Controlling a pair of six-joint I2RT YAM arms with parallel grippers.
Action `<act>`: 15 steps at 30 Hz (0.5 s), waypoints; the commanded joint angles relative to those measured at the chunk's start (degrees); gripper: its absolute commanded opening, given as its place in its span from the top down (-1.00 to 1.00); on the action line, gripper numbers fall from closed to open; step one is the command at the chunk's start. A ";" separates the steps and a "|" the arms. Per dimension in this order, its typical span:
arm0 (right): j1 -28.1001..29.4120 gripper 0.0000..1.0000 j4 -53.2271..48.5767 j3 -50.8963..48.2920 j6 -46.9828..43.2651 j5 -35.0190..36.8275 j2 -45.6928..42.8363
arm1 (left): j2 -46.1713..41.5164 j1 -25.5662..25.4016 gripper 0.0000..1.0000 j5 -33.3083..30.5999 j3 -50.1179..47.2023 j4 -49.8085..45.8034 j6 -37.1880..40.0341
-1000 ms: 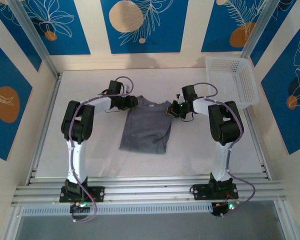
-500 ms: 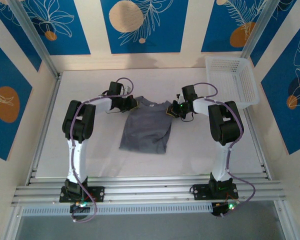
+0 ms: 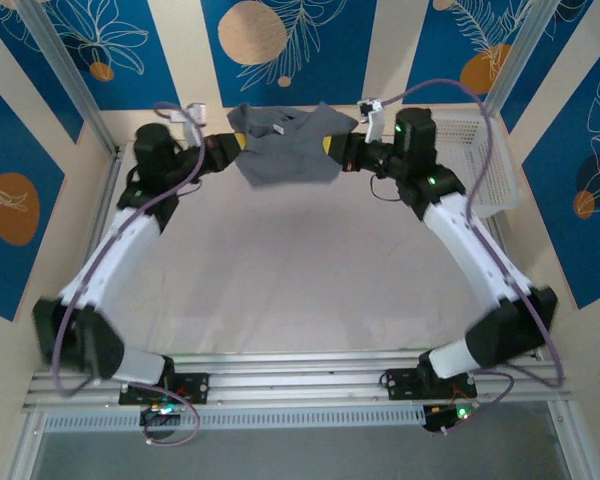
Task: Fold the inside-out t-shirt
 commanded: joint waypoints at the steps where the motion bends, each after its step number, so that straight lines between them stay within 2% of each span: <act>1: 1.62 1.00 8.62 -15.02 -5.86 0.93 -0.35 | -1.13 -2.34 1.00 -4.17 -12.41 -0.98 1.97; 6: 2.34 1.00 22.64 -37.27 -1.93 -1.80 0.78 | -1.29 -4.75 1.00 -5.07 -30.38 5.01 -1.41; 9: 2.94 1.00 26.58 -46.70 0.92 -2.12 1.46 | -2.74 -6.65 1.00 -6.21 -38.31 7.62 -2.46; 12: 3.38 1.00 27.40 -52.62 3.87 -2.82 -0.34 | -4.64 -8.25 1.00 -7.48 -41.45 3.88 -1.15; 15: 3.97 1.00 23.00 -53.37 4.26 -3.14 -4.50 | -6.22 -8.90 1.00 -8.05 -42.04 -0.31 0.47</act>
